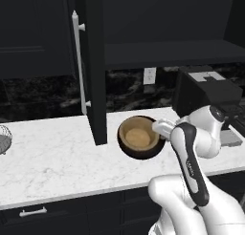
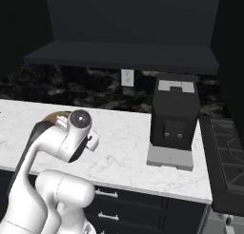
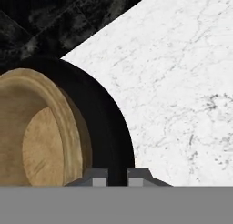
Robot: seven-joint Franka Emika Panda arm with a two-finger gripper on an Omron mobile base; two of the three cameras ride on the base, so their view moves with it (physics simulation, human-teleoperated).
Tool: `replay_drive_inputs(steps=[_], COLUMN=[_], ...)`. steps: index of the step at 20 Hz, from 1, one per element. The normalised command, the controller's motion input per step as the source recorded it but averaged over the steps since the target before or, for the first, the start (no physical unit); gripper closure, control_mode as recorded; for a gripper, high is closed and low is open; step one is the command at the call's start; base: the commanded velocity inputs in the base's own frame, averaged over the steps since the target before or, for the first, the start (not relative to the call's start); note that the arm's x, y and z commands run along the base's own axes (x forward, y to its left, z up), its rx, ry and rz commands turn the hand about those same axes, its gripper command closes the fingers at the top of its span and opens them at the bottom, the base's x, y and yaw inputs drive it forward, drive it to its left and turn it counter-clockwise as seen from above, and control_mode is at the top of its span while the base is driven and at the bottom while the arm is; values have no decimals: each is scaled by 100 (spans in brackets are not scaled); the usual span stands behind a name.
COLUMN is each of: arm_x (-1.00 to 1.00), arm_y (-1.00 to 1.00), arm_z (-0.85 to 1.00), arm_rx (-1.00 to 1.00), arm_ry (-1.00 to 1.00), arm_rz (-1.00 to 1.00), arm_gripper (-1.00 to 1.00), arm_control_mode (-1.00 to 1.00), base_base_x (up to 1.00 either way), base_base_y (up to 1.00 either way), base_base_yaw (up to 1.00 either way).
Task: Pick up the bowls on the counter and stack them on top of one another in the open cabinet. Place the smaller bowl on top of the larger bowl.
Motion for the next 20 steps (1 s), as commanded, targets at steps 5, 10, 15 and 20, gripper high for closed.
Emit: replay_drive_inputs(steps=[5, 10, 15, 20], arm_x=[-8, 0, -14, -45], arm_y=[-39, -33, -27, -35], arm_z=[100, 100, 100, 100], arm_rx=[14, 17, 20, 21], arm_ry=[2, 6, 8, 2], arm_rz=[-29, -27, -20, -15], arm_gripper=[100, 100, 100, 100], arm_control_mode=[-100, -100, -100, -100], base_base_x=[0, 0, 0, 0], base_base_y=[0, 0, 0, 0], base_base_yaw=[0, 0, 0, 0])
